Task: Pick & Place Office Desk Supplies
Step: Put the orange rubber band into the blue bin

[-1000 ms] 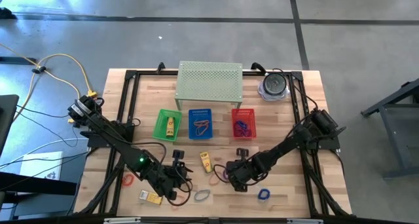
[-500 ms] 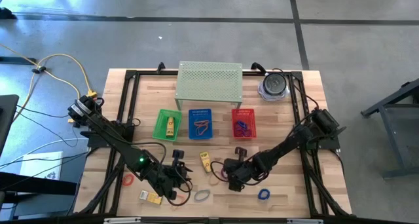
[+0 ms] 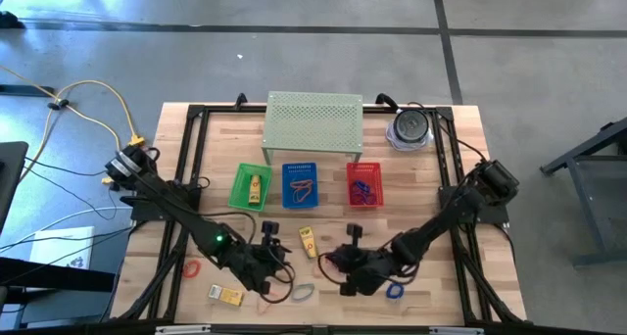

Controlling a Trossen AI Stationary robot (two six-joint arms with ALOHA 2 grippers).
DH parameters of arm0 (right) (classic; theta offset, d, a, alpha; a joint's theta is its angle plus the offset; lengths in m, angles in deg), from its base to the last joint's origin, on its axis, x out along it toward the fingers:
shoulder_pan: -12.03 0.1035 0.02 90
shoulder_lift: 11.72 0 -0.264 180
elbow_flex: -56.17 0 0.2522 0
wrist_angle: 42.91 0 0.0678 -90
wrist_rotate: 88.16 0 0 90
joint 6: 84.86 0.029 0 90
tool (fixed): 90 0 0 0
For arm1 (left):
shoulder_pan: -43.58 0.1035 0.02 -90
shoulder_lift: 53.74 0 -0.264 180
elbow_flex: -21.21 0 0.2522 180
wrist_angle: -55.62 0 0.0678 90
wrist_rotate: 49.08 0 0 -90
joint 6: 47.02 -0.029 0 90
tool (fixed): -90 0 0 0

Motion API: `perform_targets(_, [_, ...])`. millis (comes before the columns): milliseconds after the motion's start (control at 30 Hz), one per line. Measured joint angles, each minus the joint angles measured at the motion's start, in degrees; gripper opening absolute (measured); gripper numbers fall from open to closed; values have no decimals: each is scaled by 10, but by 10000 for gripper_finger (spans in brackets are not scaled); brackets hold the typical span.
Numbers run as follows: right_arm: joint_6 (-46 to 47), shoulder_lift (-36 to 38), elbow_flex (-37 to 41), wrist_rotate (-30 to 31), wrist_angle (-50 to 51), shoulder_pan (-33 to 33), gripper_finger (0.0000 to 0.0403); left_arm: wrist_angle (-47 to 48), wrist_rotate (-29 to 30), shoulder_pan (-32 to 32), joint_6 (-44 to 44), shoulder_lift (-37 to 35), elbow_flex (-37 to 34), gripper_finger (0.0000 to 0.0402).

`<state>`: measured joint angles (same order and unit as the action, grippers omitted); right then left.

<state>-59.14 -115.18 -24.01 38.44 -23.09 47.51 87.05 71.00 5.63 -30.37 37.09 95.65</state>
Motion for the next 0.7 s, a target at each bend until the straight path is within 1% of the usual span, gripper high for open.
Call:
perform_targets(67, [-36, 0, 0, 22, -22, 8, 3, -14, 3, 6, -3, 17, 0, 128])
perform_targets(200, [-79, 0, 0, 25, -55, 9, 3, -73, 5, 21, -26, 50, -1, 128])
perform_targets(300, [-92, 0, 0, 36, -60, 7, 3, -144, 7, 33, -42, 66, -1, 128])
perform_targets(400, [-97, 0, 0, 53, -60, 7, 3, -188, 7, 43, -55, 72, -1, 128])
perform_targets(600, [-101, 0, 0, 54, -59, 7, 3, -228, -21, 54, -68, 72, -1, 128])
perform_targets(700, [-105, 0, 0, 56, -59, 7, 3, -253, -32, 59, -55, 72, -1, 128])
